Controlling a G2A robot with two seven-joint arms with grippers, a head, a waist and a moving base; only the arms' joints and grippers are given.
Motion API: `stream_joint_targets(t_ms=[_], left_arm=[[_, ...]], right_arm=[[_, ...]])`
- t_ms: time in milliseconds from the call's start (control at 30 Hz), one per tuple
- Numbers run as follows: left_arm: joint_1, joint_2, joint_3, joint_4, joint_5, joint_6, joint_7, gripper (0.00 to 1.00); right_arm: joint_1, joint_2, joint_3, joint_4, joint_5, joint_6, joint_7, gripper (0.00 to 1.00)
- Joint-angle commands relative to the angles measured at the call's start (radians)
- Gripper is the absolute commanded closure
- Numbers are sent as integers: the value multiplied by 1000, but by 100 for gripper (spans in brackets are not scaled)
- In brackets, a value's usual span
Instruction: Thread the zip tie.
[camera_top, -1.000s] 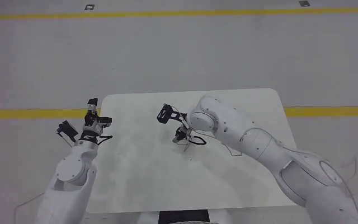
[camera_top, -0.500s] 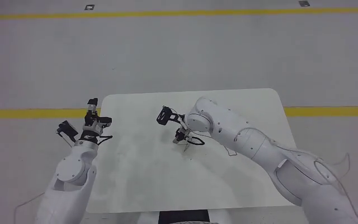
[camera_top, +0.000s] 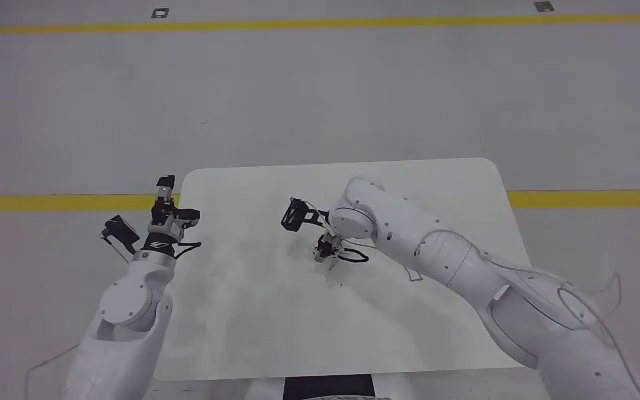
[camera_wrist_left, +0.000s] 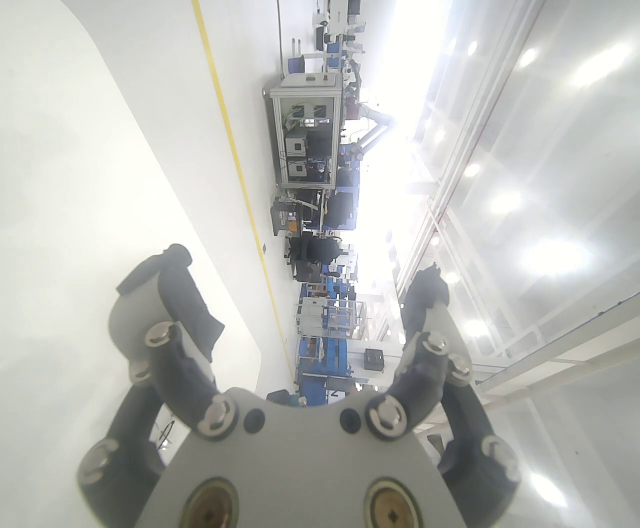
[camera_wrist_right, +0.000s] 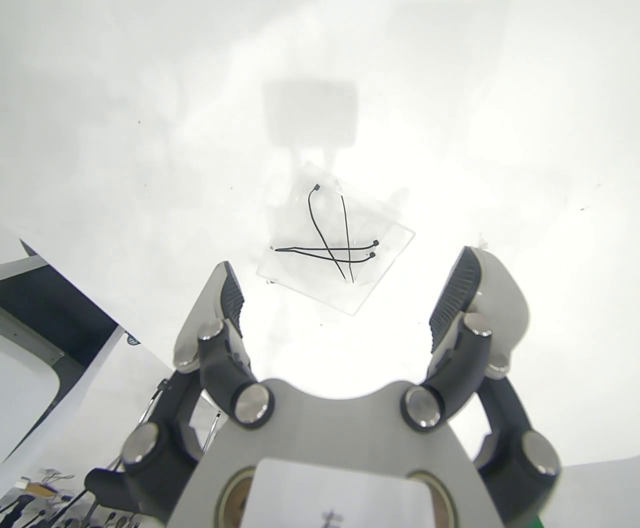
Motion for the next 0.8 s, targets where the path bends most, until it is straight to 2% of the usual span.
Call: stream_joint_targets(t_ms=[0, 133, 167, 333, 400, 433, 467, 767], left_arm=[[0, 0, 0, 0, 0, 0, 0, 0], [0, 0, 0, 0, 0, 0, 0, 0], [0, 0, 0, 0, 0, 0, 0, 0], [0, 0, 0, 0, 0, 0, 0, 0], [0, 0, 0, 0, 0, 0, 0, 0], [0, 0, 0, 0, 0, 0, 0, 0], [0, 0, 0, 0, 0, 0, 0, 0], [0, 0, 0, 0, 0, 0, 0, 0]], right_arm=[[-5, -1, -2, 1, -27, -2, -13, 0], [-5, -5, 3, -2, -51, -2, -3, 0], [-4, -6, 4, -2, -58, -1, 4, 51], [-5, -9, 15, -5, -86, 5, 25, 59], [-7, -8, 20, -8, -92, -1, 38, 71], [-8, -8, 22, -9, -94, -6, 44, 81], [-9, -7, 24, -10, -95, -10, 49, 84], [-40, -8, 40, -2, -104, -26, 59, 87]])
